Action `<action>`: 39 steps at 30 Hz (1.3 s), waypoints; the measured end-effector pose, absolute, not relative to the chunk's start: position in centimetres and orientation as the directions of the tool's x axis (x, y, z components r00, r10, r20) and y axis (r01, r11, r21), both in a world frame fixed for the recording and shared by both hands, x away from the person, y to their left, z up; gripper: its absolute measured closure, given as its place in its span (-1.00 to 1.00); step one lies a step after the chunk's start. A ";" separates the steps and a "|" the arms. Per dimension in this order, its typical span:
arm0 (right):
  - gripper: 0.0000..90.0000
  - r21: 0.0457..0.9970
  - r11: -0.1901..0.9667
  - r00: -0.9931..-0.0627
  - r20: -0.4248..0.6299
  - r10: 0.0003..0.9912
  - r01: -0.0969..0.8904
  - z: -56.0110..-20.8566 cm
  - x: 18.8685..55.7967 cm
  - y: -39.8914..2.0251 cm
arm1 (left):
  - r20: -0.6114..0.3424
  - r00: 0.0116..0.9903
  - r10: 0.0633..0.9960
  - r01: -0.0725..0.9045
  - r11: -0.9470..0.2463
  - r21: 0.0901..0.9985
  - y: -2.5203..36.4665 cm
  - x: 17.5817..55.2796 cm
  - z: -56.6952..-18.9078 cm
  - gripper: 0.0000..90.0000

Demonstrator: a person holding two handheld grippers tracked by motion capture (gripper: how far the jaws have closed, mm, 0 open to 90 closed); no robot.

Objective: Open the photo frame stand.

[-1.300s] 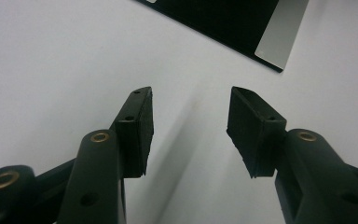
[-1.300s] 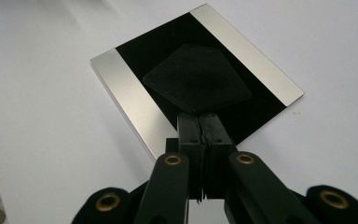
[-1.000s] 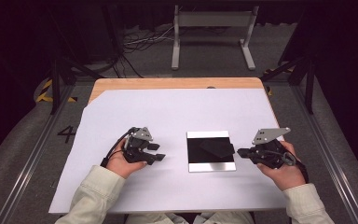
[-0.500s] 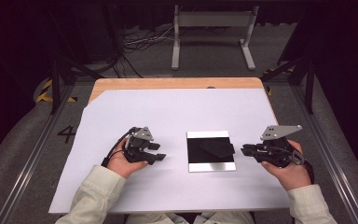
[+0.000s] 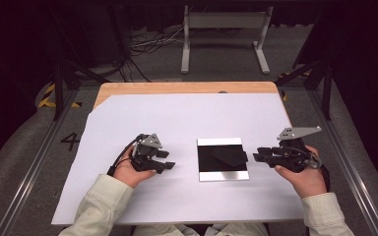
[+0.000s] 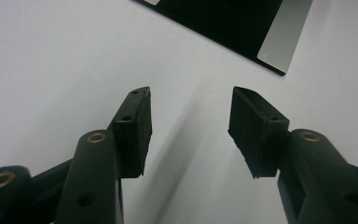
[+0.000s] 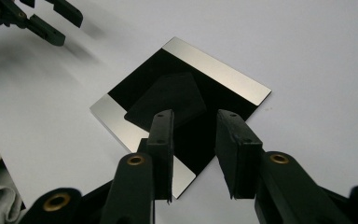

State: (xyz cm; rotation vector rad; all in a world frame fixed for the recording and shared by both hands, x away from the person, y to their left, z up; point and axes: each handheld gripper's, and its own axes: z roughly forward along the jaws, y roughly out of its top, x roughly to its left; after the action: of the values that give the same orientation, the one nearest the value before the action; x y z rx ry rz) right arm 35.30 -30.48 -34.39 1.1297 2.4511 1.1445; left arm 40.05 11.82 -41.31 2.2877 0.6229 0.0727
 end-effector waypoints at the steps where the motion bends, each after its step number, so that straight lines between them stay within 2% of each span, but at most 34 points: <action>1: 0.49 0.727 0.394 -0.677 0.131 0.724 0.562 -34.4 35.5 -30.5 | -0.130 0.880 0.456 0.412 -0.600 0.686 11.8 40.1 -41.3 0.11; 15: 0.25 0.723 0.312 -0.629 0.214 0.747 0.616 -34.5 37.2 -30.0 | -0.135 0.871 0.472 0.425 -0.588 0.688 12.4 39.8 -41.4 0.10; 23: 0.11 0.691 0.213 -0.568 0.336 0.752 0.691 -35.4 38.4 -30.1 | -0.132 0.868 0.479 0.428 -0.587 0.687 12.9 39.7 -41.4 0.10; 39: -0.11 0.604 0.177 -0.505 0.431 0.748 0.777 -37.8 39.8 -29.3 | -0.135 0.863 0.487 0.435 -0.583 0.686 13.0 39.5 -41.5 0.10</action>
State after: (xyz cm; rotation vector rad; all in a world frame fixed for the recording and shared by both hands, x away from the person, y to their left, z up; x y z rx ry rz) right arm 39.84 -29.32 -37.76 1.5796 2.4380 1.2888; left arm 39.54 13.04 -41.52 2.2743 0.6633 0.0870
